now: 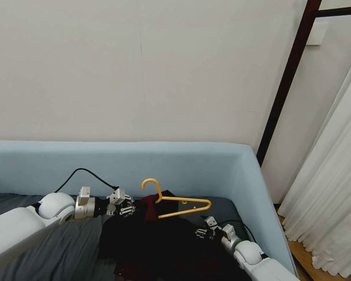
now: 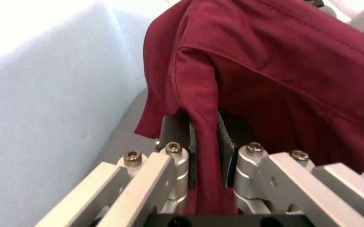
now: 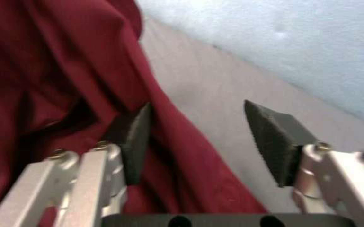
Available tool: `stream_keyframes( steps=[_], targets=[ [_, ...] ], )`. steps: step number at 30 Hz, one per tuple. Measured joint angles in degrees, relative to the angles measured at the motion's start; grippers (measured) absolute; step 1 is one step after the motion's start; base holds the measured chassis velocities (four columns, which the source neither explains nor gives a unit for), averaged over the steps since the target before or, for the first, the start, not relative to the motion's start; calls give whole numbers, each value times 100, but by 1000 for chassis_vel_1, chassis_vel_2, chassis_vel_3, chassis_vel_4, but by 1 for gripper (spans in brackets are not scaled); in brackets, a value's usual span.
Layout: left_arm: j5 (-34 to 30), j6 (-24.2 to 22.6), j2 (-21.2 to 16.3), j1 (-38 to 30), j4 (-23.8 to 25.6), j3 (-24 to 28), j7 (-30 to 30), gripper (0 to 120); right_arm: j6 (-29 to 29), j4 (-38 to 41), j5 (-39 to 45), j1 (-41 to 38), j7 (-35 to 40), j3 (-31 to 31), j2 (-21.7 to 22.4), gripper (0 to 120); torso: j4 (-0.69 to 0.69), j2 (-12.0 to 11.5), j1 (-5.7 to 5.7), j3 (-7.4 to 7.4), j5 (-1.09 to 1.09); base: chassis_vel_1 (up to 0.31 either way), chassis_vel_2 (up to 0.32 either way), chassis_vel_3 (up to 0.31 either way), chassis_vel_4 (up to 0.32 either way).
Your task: Pick up the clothes from the sofa and hang them on the clothes hanger.
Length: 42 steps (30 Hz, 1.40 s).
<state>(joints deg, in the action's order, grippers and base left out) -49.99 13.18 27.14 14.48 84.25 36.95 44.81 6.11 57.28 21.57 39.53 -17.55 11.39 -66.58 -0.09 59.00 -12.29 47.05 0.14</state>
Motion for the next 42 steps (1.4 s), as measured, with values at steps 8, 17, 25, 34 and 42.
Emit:
stream_keyframes(
  steps=[8,17,25,34,42],
  targets=[
    [32,0,42,14,-30,37,16,8,12,-131,-51,-71,-5,56,-128,27,1,0,0,0,0,0,0,0,0],
    [35,-13,64,38,-75,19,11,8,114,-176,-143,-76,-39,70,-170,0,0,0,0,0,0,0,0,0,0],
    [40,-23,-46,227,-45,-227,-7,8,146,-204,-166,-41,110,35,-224,0,1,0,0,0,0,0,0,0,0],
    [167,24,-125,535,-133,-516,-12,8,4,358,175,125,393,-330,-84,0,2,0,0,0,0,0,0,0,0],
    [162,62,-136,479,-166,-570,17,8,-166,1079,494,300,490,-663,348,0,0,0,0,0,1,0,0,0,0]
  ],
)
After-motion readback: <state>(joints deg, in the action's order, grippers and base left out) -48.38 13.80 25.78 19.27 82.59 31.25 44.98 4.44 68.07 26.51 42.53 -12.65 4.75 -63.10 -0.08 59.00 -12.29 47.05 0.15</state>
